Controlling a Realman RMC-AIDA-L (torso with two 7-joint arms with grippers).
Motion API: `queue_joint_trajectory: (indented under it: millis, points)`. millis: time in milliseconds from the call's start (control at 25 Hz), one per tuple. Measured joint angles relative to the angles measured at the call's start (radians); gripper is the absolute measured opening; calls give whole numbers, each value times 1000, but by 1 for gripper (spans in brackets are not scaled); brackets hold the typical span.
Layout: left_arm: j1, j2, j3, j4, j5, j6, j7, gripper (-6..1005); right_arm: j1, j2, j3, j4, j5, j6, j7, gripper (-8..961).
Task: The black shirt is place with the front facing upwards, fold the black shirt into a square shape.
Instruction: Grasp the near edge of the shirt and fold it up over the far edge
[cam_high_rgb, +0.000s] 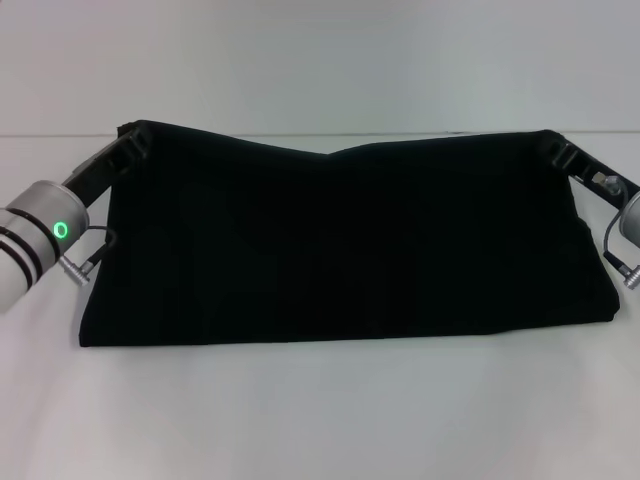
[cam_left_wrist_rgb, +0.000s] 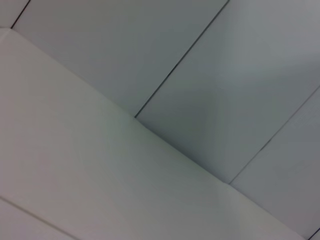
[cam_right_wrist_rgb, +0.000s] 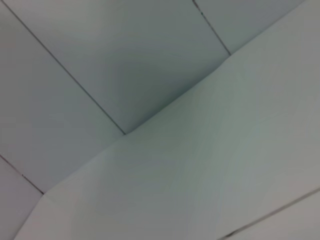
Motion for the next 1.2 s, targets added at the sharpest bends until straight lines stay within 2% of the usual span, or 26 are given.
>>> queue_joint_trajectory:
  millis: [240, 440, 560, 600, 680, 800, 920, 1120, 1200]
  points:
    - [-8, -5, -2, -54, -84, -3, 161, 130, -2, 0, 3, 0, 22, 10, -70, 80]
    - [-12, -7, -1, -104, -163, -3, 325, 134, -7, 0, 4, 12, 119, 18, -175, 93]
    - [-13, -8, -2, -119, -188, -2, 356, 136, -8, 0, 5, 24, 175, 23, -220, 101]
    - [-12, -8, -2, -121, -192, -1, 361, 167, -8, 0, 4, 26, 188, 26, -230, 104]
    - [-10, -9, -2, -124, -194, 3, 372, 230, -8, 0, 4, 29, 200, 28, -242, 335]
    - [-7, -9, -3, -131, -218, 4, 394, 324, -9, 0, 4, 34, 204, 27, -244, 460]
    - [-6, -9, -4, -146, -258, -6, 408, 556, -11, 0, 4, 36, 204, 26, -244, 585]
    - [-6, -4, 0, -142, -266, -60, 406, 791, -19, 0, 0, 40, 205, 21, -244, 786]
    - [-9, -1, 11, -142, -261, -89, 393, 820, -24, 0, 0, 45, 205, 20, -244, 820]
